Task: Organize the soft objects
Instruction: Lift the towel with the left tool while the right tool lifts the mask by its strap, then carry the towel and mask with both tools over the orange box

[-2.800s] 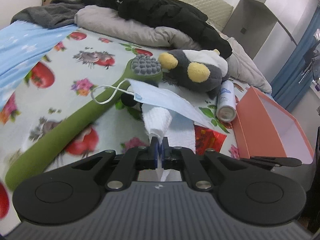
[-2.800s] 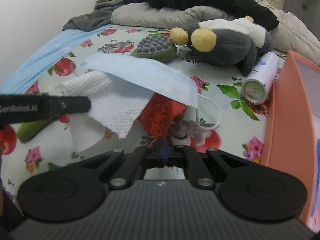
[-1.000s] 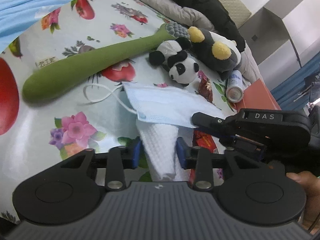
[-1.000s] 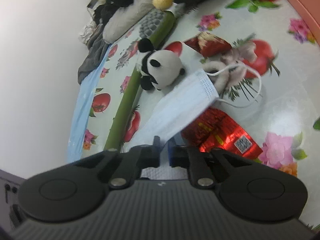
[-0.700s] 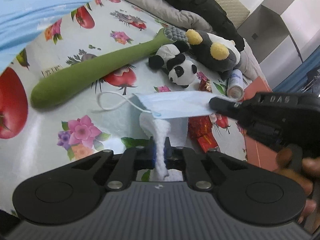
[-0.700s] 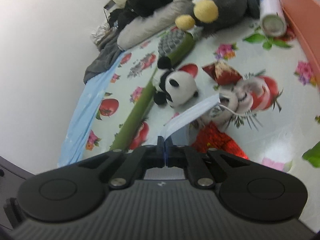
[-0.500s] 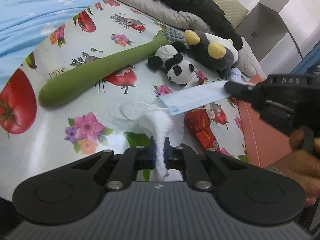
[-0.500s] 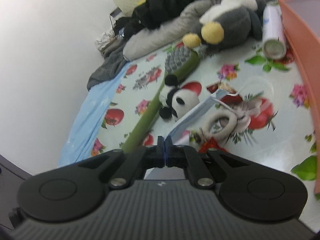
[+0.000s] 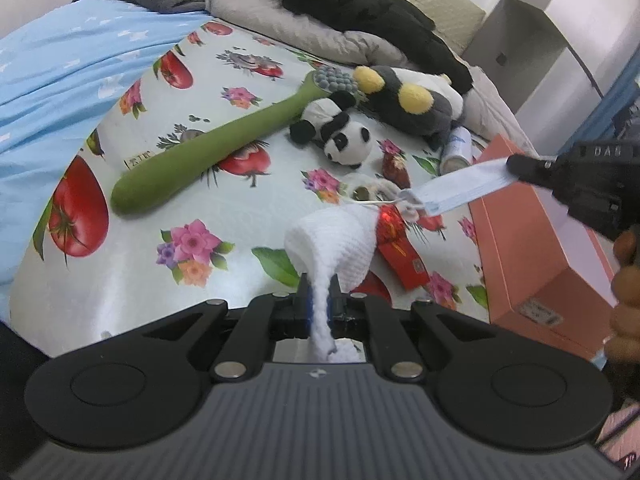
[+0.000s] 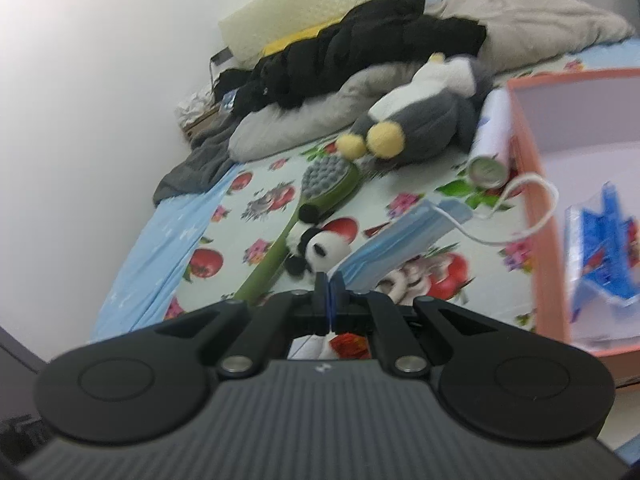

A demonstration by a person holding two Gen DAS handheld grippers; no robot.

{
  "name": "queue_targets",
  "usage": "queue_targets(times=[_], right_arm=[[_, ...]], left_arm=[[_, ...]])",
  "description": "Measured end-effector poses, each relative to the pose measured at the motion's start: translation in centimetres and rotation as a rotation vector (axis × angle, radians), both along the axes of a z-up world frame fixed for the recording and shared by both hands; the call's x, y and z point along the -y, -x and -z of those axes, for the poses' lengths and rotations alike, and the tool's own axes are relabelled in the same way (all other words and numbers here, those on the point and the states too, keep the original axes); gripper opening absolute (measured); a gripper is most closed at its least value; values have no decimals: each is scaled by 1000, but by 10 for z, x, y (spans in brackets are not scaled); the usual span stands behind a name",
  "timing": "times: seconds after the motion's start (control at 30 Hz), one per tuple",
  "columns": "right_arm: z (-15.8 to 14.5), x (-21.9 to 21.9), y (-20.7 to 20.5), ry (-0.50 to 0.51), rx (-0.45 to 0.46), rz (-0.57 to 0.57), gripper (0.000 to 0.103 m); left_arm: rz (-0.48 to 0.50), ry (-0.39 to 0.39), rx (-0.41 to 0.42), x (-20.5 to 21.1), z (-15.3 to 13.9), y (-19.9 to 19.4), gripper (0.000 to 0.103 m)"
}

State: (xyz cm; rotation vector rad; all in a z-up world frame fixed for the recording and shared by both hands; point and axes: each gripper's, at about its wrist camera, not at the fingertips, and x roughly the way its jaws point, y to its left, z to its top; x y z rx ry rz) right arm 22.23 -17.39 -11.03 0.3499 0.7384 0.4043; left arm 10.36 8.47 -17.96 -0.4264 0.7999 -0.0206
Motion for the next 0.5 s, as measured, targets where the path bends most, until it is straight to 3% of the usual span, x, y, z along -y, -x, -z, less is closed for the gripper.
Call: queue_targets(times=[0.5], right_arm=[[-32,39,39,111,77,63,4]], left_arm=[[20,-38,20,16,-23,25,7]])
